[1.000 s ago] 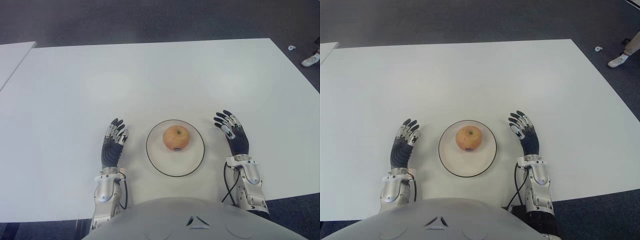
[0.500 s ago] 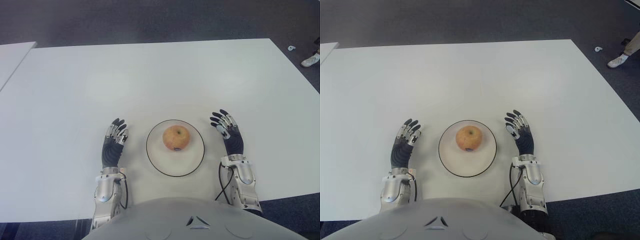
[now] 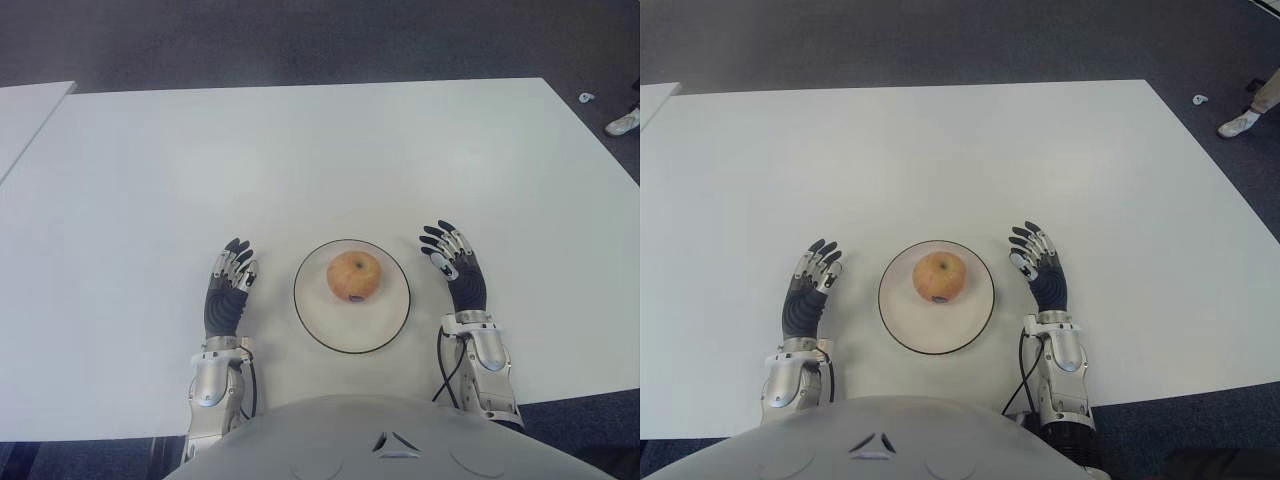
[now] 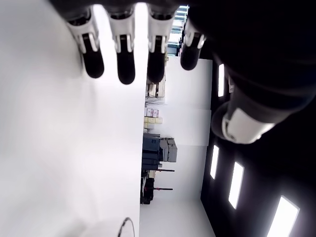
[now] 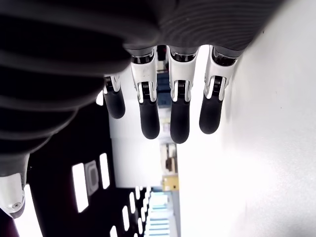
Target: Put the apples into the plate.
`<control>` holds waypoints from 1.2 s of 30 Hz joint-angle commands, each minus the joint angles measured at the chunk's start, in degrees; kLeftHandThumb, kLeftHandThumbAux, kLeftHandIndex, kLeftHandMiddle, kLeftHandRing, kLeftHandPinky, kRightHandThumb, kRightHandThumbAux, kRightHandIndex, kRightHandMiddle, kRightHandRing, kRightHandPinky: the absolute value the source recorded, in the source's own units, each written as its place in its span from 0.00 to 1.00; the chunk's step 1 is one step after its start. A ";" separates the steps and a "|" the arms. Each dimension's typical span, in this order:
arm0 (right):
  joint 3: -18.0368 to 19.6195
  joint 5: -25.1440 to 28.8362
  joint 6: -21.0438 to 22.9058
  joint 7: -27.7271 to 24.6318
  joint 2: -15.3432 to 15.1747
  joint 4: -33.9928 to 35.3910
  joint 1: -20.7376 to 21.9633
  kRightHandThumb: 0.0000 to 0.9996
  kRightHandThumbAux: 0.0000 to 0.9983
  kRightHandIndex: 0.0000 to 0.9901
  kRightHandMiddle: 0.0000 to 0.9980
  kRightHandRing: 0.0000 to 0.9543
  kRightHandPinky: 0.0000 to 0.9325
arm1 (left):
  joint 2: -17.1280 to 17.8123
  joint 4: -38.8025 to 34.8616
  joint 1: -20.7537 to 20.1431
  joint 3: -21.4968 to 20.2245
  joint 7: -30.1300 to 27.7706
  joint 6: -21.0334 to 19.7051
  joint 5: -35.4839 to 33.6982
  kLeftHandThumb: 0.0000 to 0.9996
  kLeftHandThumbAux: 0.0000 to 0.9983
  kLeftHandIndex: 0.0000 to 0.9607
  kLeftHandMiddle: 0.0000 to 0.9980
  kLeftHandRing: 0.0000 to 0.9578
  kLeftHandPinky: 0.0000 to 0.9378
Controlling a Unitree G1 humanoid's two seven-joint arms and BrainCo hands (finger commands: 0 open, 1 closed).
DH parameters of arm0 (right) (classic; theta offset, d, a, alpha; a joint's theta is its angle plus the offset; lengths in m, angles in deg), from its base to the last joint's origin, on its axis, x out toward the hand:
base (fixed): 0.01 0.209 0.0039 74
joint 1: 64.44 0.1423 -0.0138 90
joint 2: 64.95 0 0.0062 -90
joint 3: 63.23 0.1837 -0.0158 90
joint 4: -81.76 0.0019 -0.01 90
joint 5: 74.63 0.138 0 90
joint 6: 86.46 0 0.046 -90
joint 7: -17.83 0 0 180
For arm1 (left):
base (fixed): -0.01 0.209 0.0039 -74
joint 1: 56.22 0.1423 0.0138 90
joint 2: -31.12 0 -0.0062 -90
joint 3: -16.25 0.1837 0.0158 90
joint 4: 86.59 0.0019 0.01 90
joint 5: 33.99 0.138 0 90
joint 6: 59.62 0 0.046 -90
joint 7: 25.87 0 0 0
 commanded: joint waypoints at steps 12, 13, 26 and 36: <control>0.30 0.32 3.13 -0.31 -0.29 -0.78 -1.67 0.31 0.52 0.15 0.26 0.28 0.31 | -0.01 -1.30 2.06 1.55 -0.65 -0.97 0.10 0.27 0.55 0.15 0.18 0.19 0.20; 0.30 0.36 3.38 -0.38 -0.38 -0.55 -1.73 0.31 0.53 0.15 0.26 0.27 0.30 | -0.02 -1.30 2.16 1.56 -0.58 -0.89 0.17 0.26 0.55 0.15 0.18 0.19 0.19; 0.21 -0.03 6.58 -0.53 -1.03 2.22 -2.53 0.30 0.52 0.14 0.25 0.27 0.30 | 0.21 -1.66 2.84 1.57 0.14 -0.08 1.73 0.23 0.54 0.17 0.17 0.17 0.17; 0.42 0.42 7.93 -0.58 -0.99 3.25 -3.00 0.30 0.53 0.14 0.25 0.27 0.29 | -0.20 -2.16 3.36 1.53 0.12 0.01 1.56 0.24 0.54 0.18 0.18 0.19 0.21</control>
